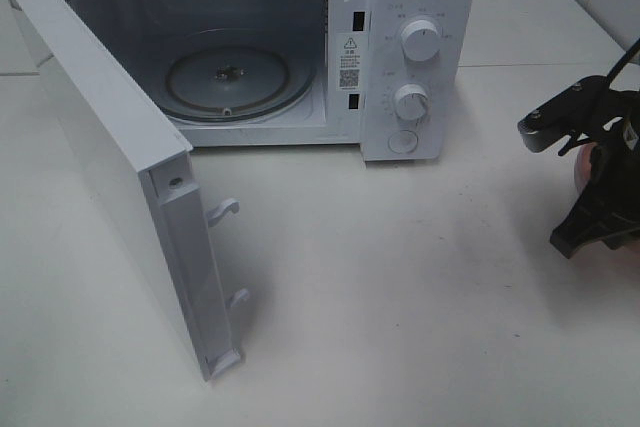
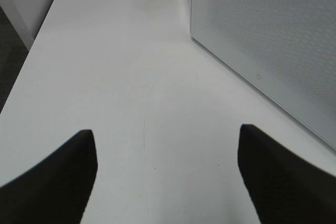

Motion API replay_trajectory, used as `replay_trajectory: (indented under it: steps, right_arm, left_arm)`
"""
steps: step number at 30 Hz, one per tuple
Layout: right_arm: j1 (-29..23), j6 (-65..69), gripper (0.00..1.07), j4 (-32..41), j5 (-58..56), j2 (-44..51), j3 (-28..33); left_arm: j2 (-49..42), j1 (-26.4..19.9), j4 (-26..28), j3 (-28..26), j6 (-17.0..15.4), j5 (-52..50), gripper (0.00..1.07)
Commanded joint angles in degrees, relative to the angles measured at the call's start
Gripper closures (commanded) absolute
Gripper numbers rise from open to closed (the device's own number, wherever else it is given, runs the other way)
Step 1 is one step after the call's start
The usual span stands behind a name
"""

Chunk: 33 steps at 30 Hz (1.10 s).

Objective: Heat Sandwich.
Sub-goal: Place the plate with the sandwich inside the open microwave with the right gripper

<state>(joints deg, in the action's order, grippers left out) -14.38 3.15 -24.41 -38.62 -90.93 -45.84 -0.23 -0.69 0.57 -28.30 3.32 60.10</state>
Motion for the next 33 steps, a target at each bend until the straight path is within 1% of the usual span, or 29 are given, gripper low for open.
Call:
replay_trajectory:
  steps: [1, 8, 11, 17, 23, 26, 28, 29, 30, 31, 33]
  right_arm:
    - [-0.8, -0.29, 1.07, -1.78, -2.58, 1.66, 1.03]
    - [-3.5, -0.23, 1.07, -2.18, -2.12, 6.7, 4.87]
    - [-5.27, -0.23, 1.07, -2.18, -0.74, 10.66, 6.47]
    - [-7.16, -0.23, 1.07, -2.06, -1.38, 14.04, 8.02]
    - [-9.4, -0.23, 1.07, -2.12, -3.9, 14.95, 8.77]
    - [-12.55, -0.23, 1.07, -2.01, -6.36, 15.53, 10.26]
    - [-13.35, -0.23, 1.07, -2.01, -6.47, 15.87, 10.83]
    - [-14.38, -0.23, 1.07, -2.01, -6.59, 16.44, 11.57]
    - [-16.56, -0.23, 1.07, -1.95, -6.99, 17.7, 13.18]
    - [-16.56, -0.23, 1.07, -1.95, -6.99, 17.7, 13.18]
    - [-18.51, -0.23, 1.07, -1.95, -7.16, 19.02, 14.55]
  left_arm:
    - [-1.26, 0.34, -0.06, 0.11, 0.0, -0.69, 0.37]
    - [-1.26, 0.34, -0.06, 0.11, 0.0, -0.69, 0.37]
    - [-1.26, 0.34, -0.06, 0.11, 0.0, -0.69, 0.37]
    - [-1.26, 0.34, -0.06, 0.11, 0.0, -0.69, 0.37]
    - [-1.26, 0.34, -0.06, 0.11, 0.0, -0.69, 0.37]
    - [-1.26, 0.34, -0.06, 0.11, 0.0, -0.69, 0.37]
    - [-1.26, 0.34, -0.06, 0.11, 0.0, -0.69, 0.37]
    - [-1.26, 0.34, -0.06, 0.11, 0.0, -0.69, 0.37]
    - [-1.26, 0.34, -0.06, 0.11, 0.0, -0.69, 0.37]
    - [-1.26, 0.34, -0.06, 0.11, 0.0, -0.69, 0.37]
    - [-1.26, 0.34, -0.06, 0.11, 0.0, -0.69, 0.37]
